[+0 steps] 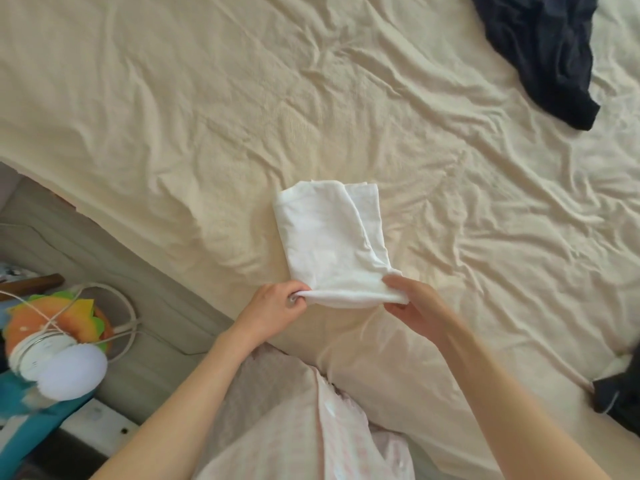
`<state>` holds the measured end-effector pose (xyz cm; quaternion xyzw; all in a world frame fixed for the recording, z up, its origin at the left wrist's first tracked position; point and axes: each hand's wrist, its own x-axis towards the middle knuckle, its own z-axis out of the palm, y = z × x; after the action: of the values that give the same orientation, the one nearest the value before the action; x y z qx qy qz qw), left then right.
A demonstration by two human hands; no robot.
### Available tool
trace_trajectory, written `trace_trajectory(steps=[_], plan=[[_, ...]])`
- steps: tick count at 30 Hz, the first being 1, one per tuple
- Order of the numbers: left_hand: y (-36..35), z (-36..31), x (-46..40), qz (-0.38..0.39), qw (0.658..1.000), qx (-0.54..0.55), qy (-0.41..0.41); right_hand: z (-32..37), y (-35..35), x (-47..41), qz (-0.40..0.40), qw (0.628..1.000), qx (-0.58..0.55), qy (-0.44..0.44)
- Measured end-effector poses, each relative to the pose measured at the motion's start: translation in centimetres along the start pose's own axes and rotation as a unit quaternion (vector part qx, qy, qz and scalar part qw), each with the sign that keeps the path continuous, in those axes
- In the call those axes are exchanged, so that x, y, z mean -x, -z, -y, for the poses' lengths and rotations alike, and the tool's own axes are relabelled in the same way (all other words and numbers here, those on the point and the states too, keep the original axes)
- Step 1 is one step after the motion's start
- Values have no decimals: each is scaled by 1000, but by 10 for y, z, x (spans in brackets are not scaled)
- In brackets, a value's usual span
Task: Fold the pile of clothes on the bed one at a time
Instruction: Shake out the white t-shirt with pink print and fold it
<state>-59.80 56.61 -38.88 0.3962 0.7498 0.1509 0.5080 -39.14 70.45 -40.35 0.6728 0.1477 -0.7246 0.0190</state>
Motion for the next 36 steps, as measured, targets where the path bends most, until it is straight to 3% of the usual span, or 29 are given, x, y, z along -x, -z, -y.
trace_trajectory(steps=[3,6,10,12,14,17,19,21,25,32,36], plan=[[6,-1,-1,-14,1000,15,-4,6,-1,7,-60,991,105,51],[17,-5,-9,-83,994,69,11,30,-16,15,-111,969,187,119],[43,-12,-44,-211,968,132,22,78,-49,10,-143,967,113,180],[53,-15,-72,-264,955,133,34,94,-70,0,-169,947,104,252],[58,-17,-95,-283,948,132,62,95,-89,-8,-214,882,195,372],[54,-18,-110,-291,952,49,77,81,-102,-23,-208,695,441,528],[44,-19,-110,-294,947,-129,-14,73,-102,-40,-160,567,575,568],[29,-21,-112,-261,927,-245,-111,70,-98,-57,-119,509,645,557],[1,-4,-118,-174,937,-291,-79,65,-84,-87,-131,518,679,503],[-21,35,-145,-176,913,-358,-89,49,-82,-123,-164,511,658,528],[-13,23,-142,-136,921,-358,-69,57,-85,-113,-112,546,678,479]])
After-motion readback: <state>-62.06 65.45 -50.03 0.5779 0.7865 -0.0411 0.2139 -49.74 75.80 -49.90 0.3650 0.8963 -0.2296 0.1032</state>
